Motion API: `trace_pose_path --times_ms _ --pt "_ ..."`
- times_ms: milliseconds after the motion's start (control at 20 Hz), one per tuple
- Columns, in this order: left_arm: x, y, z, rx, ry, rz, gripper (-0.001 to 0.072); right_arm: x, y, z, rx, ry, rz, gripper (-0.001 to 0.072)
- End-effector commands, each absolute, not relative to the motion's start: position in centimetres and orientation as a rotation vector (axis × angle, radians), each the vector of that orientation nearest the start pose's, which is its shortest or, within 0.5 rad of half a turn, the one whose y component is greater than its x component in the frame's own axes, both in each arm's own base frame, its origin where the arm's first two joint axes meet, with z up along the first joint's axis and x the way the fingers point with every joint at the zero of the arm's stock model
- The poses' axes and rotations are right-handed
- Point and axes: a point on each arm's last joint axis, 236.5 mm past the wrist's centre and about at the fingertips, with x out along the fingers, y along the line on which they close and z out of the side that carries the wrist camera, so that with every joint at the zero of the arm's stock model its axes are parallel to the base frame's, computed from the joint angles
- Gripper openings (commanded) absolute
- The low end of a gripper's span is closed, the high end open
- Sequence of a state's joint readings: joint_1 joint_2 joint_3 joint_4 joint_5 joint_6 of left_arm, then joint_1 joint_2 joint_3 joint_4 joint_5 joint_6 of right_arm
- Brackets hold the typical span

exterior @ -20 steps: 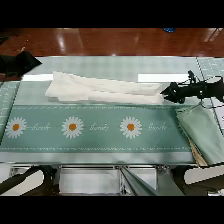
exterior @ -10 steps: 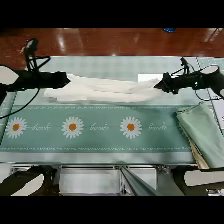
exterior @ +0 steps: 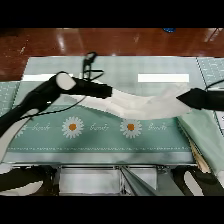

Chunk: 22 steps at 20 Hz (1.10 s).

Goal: Fold the shirts.

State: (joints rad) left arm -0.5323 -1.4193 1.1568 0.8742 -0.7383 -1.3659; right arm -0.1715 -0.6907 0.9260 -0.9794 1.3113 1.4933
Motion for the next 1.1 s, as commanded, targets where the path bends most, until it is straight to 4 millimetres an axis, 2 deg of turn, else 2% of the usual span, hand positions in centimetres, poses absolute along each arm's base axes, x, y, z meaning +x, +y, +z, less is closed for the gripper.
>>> trace_pose_path --times_ms 0,150,250,350,400,500,600,650,750,850,900,1000,1050 --pt "32.3 -42.7 0.2 -0.228 1.157 -0.92 0.0017 22.5 9.9 16.0 0.483 0.905 0.353 0.0019" --pt "28.4 -48.9 -1.0 -0.197 1.237 -1.023 0.0017 21.1 10.3 17.0 0.487 0.872 0.357 0.0019" --pt "24.4 -51.5 -2.6 -0.146 1.313 -1.092 0.0018 20.9 10.4 17.2 0.495 0.867 0.357 0.002" --pt "20.5 -52.8 -4.1 -0.09 1.376 -1.146 0.0018 21.2 10.4 17.4 0.499 0.851 0.357 0.0019" --pt "19.2 -53.1 -4.5 -0.07 1.393 -1.163 0.0017 21.4 10.3 17.6 0.502 0.841 0.354 0.002" --pt "18.5 -53.4 -4.4 -0.061 1.395 -1.175 0.0018 21.7 10.3 17.8 0.509 0.827 0.354 0.002" --pt "20.7 -52.8 -3.7 -0.089 1.379 -1.153 0.0018 22.3 10.6 17.9 0.531 0.828 0.365 0.0019" --pt "22.8 -51.9 -3.2 -0.113 1.372 -1.131 0.0017 22.6 10.9 18.0 0.545 0.83 0.38 0.0019" --pt "28.1 -48.6 -1.7 -0.178 1.352 -1.062 0.0018 23.5 11.8 18.4 0.569 0.823 0.437 0.0019" --pt "33.9 -43.6 0.0 -0.249 1.319 -0.979 0.0018 24.6 13.1 19.1 0.604 0.806 0.516 0.0019" --pt "36.6 -40.2 1.2 -0.294 1.315 -0.928 0.0017 25.4 13.8 19.6 0.616 0.783 0.566 0.0019" --pt "40.1 -33.7 4.4 -0.357 1.284 -0.858 0.0017 27.4 14.9 20.9 0.667 0.725 0.647 0.0019" --pt "41.2 -30.8 6.5 -0.377 1.247 -0.831 0.0017 28.5 15.5 20.9 0.685 0.718 0.67 0.0019"
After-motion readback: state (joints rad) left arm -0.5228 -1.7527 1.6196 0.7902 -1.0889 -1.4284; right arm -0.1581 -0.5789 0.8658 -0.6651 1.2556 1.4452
